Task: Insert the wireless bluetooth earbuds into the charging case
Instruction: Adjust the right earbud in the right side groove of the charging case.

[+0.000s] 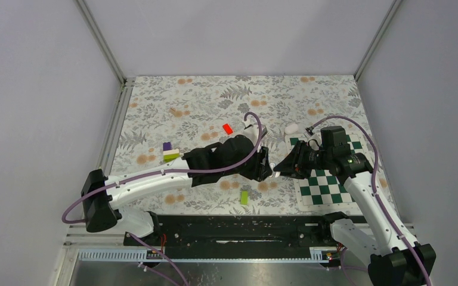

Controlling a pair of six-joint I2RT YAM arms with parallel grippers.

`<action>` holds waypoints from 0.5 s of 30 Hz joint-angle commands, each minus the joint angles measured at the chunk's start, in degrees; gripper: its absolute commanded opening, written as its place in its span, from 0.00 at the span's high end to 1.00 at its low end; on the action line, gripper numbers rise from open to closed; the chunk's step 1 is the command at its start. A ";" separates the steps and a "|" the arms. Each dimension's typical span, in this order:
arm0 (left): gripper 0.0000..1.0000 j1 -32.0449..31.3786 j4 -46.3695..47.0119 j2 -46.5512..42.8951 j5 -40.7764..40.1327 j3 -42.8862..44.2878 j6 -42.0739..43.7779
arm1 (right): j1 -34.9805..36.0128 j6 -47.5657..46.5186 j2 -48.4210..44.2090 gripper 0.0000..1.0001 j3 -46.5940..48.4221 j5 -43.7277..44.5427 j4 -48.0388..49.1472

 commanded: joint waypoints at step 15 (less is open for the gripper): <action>0.66 -0.69 -3.95 2.67 0.43 5.82 -1.32 | 0.37 0.77 -0.66 1.00 1.93 -0.67 1.13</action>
